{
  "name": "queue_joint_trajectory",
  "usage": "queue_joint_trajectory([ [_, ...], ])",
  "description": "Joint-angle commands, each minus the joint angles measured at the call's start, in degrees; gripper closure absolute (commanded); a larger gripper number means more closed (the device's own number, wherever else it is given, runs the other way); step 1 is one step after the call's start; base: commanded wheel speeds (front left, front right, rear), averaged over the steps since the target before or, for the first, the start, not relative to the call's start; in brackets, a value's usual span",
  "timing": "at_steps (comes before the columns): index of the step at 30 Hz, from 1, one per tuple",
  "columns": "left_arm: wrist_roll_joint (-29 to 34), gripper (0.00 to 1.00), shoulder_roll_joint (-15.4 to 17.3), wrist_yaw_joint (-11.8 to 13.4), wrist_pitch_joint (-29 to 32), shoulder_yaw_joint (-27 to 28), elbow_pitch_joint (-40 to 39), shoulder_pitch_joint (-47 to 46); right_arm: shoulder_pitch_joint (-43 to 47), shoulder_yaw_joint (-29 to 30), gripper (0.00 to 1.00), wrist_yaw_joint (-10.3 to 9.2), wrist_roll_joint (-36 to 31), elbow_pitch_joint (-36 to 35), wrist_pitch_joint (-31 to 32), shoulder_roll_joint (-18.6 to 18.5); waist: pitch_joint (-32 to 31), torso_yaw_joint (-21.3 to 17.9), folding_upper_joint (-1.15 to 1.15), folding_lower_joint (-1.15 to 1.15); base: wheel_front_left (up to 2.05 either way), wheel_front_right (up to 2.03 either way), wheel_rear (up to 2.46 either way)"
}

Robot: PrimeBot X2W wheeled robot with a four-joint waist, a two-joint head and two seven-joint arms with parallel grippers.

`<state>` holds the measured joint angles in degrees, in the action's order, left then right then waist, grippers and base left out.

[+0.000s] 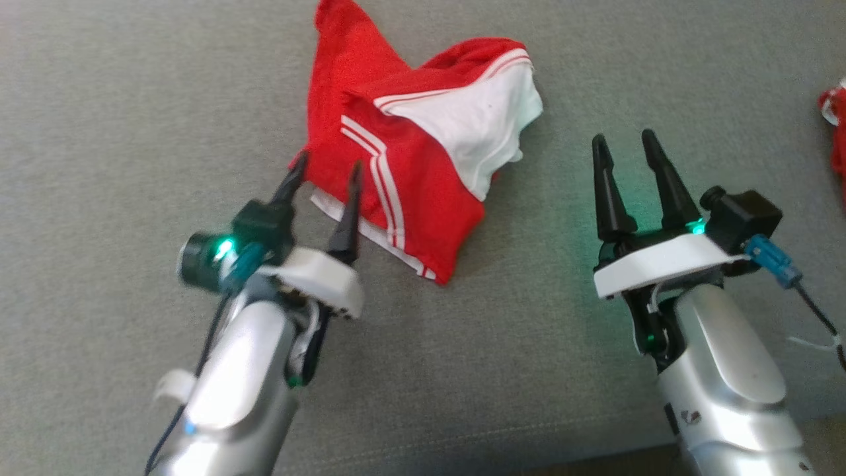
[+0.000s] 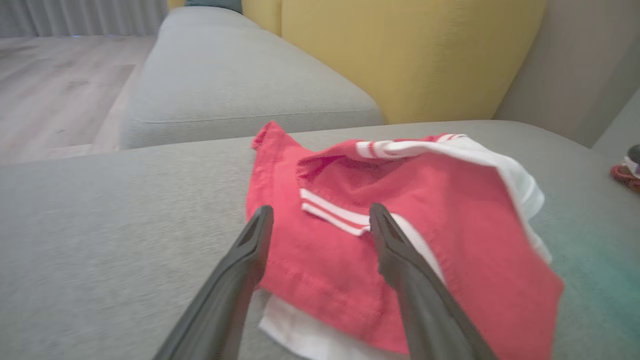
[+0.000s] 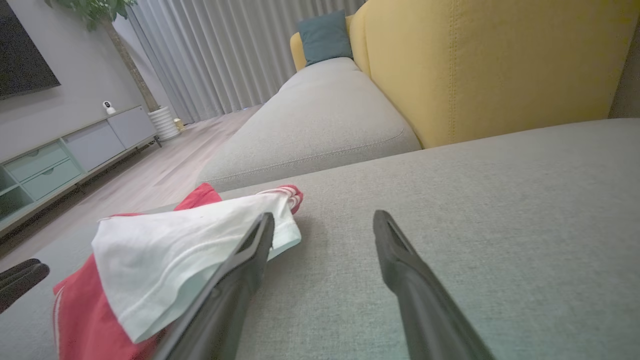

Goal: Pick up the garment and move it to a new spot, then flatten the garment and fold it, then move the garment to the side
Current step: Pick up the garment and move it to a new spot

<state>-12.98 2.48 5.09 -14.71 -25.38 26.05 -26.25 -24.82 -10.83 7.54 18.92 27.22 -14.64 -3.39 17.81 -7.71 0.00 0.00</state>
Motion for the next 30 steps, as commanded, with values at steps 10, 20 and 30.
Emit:
queue_joint_trajectory([
  [10,2.52,0.0,1.24,1.13,-0.29,12.29,-5.35,7.68,1.45,-2.12,0.0,-0.05,-0.67,0.25,-0.36,0.51,-3.51,3.69,0.0,0.0,0.0,0.0,0.0],
  [20,4.2,0.0,0.57,1.31,-0.29,19.64,-9.57,17.06,4.13,-3.88,0.0,-0.05,0.0,2.01,-0.36,0.51,-7.17,5.43,0.0,0.0,0.0,0.0,0.0],
  [30,3.59,0.0,0.42,1.17,-0.29,19.44,-11.41,19.99,4.95,-6.49,0.0,-0.05,0.66,2.84,-0.36,0.51,-8.51,6.93,0.0,0.0,0.0,0.0,0.0],
])
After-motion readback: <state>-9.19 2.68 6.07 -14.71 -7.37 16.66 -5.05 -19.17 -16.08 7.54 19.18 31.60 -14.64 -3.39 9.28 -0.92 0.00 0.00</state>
